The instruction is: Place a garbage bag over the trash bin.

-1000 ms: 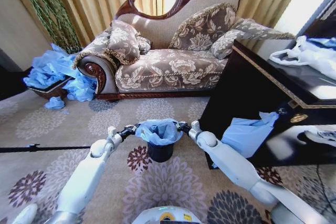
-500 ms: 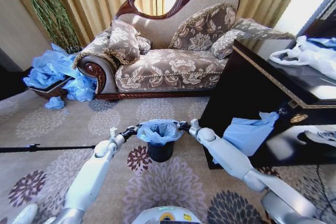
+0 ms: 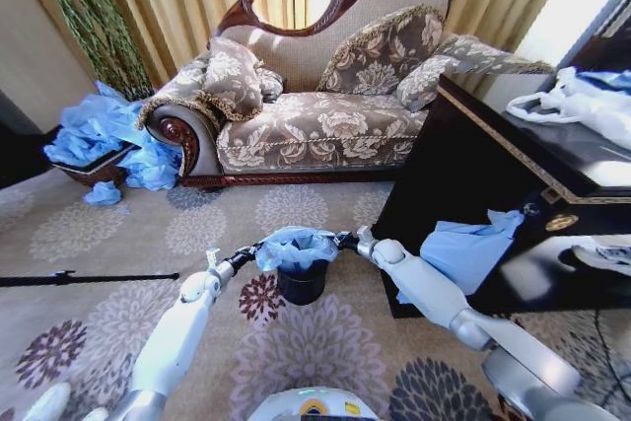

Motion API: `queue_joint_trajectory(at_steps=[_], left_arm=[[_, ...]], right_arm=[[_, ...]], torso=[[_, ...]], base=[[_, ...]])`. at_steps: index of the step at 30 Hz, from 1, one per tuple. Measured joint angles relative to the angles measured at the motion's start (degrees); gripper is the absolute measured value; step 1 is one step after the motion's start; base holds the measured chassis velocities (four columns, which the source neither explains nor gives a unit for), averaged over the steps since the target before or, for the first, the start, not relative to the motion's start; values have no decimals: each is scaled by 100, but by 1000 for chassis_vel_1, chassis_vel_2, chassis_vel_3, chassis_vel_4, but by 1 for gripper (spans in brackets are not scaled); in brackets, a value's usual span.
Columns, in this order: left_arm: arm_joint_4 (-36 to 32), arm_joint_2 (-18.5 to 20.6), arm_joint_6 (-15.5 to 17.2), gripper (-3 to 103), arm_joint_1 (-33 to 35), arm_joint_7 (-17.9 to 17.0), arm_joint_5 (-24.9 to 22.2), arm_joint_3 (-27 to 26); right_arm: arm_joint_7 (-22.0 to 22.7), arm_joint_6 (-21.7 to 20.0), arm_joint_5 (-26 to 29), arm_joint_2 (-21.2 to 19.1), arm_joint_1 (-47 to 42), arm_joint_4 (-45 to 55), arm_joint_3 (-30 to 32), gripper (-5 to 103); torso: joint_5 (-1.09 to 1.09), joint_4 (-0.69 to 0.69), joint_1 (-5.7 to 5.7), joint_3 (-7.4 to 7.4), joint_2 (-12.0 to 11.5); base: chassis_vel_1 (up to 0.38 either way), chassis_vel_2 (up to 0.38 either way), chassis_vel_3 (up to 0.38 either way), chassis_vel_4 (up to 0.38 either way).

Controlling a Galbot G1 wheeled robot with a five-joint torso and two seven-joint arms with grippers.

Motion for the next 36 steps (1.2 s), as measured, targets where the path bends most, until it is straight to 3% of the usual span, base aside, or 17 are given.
queue_joint_trajectory(at_steps=[10, 17, 24, 36], left_arm=[[-424, 117, -66, 0, 12, 61, 85, -15], [-183, 48, -61, 0, -119, -55, 11, -10], [154, -49, 12, 0, -112, -318, -332, -73], [203, -40, 7, 0, 96, -114, -357, -108]], right_arm=[[77, -66, -30, 267, 313, -194, 50, 0], [-9, 2, -244, 470, 348, -553, -32, 0], [-319, 229, -718, 794, 520, -1155, 98, 0], [-905, 598, -1320, 659, 552, -1464, 142, 0]], torso=[[0, 3, 0, 0, 0], [0, 0, 0, 0, 0], [-1, 2, 0, 0, 0], [0, 1, 0, -1, 0]], base=[[0, 0, 0, 0], [0, 0, 0, 0], [0, 0, 0, 0], [0, 0, 0, 0]])
